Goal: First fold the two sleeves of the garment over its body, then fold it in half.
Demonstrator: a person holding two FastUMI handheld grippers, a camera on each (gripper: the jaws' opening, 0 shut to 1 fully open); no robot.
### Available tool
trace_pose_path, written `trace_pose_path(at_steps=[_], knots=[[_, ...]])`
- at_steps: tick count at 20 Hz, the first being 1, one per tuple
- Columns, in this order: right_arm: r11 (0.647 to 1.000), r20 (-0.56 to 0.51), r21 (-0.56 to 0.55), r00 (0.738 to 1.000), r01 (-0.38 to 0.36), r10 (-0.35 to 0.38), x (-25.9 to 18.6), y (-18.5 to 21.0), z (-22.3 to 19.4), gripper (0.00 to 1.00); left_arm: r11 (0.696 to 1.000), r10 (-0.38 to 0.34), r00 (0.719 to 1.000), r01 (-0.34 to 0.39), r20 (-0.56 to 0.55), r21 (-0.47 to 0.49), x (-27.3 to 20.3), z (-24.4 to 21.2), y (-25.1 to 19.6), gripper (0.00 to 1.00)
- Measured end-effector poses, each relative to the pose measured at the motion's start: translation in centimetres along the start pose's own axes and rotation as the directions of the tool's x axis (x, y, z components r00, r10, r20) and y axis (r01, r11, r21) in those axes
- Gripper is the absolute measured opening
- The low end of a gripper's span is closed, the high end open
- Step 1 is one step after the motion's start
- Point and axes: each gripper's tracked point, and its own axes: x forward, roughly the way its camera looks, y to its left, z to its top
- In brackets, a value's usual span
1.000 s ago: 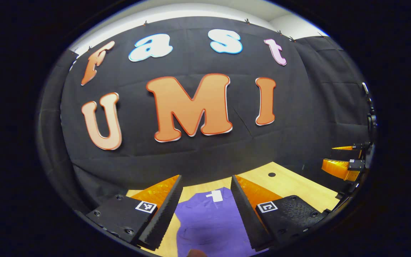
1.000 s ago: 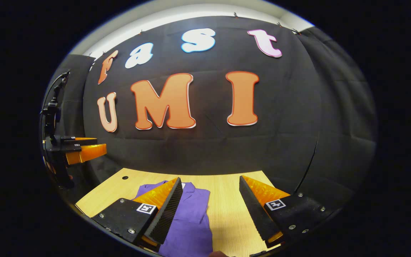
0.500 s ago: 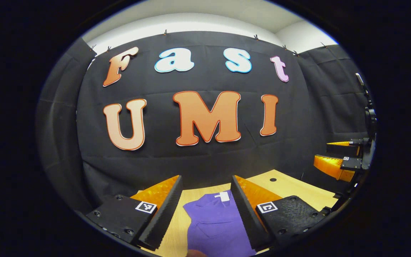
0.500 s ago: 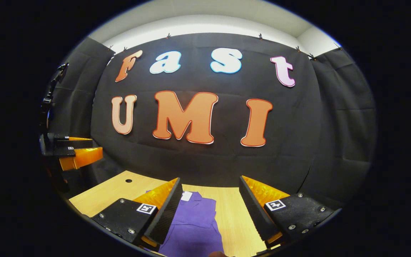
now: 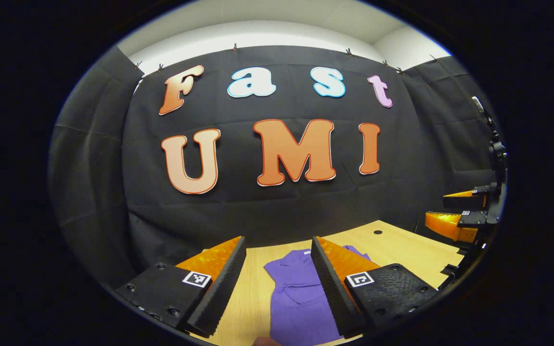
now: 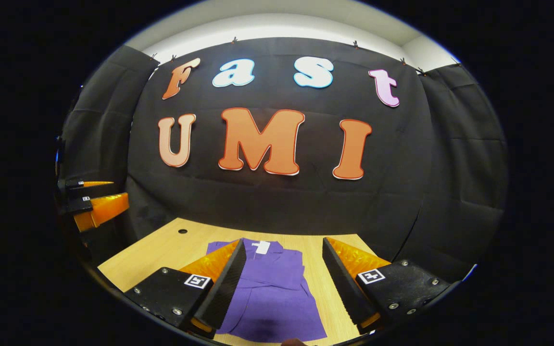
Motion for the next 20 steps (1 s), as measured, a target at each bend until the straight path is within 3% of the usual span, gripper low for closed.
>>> trace_pose_path(at_steps=[5, 10, 15, 17, 20], knots=[[1.000, -0.134, -0.004, 0.991, 0.028, -0.028, -0.6, -1.9, -6.0, 0.95, 1.000, 0.000, 0.996, -0.002, -0.085, -0.022, -0.9, -6.0, -0.3, 0.87], [1.000, -0.279, 0.021, 0.960, 0.020, -0.014, -0.2, -2.3, -12.6, 0.95, 0.999, 0.007, 0.978, -0.015, -0.208, -0.036, -0.3, -12.6, -0.6, 0.87], [0.999, -0.464, 0.039, 0.886, 0.012, 0.008, -0.1, -2.5, -20.4, 0.96, 1.000, 0.017, 0.926, -0.017, -0.376, 0.003, -0.4, -19.6, -0.7, 0.87], [0.997, -0.520, 0.069, 0.854, 0.033, 0.008, -0.9, -2.9, -22.6, 0.96, 1.000, 0.004, 0.892, 0.002, -0.453, 0.013, -0.5, -22.4, -1.1, 0.87], [0.994, -0.621, 0.097, 0.783, 0.048, 0.023, -1.7, -3.4, -26.1, 0.97, 1.000, -0.008, 0.834, 0.006, -0.552, -0.004, -1.3, -25.9, -1.5, 0.88]])
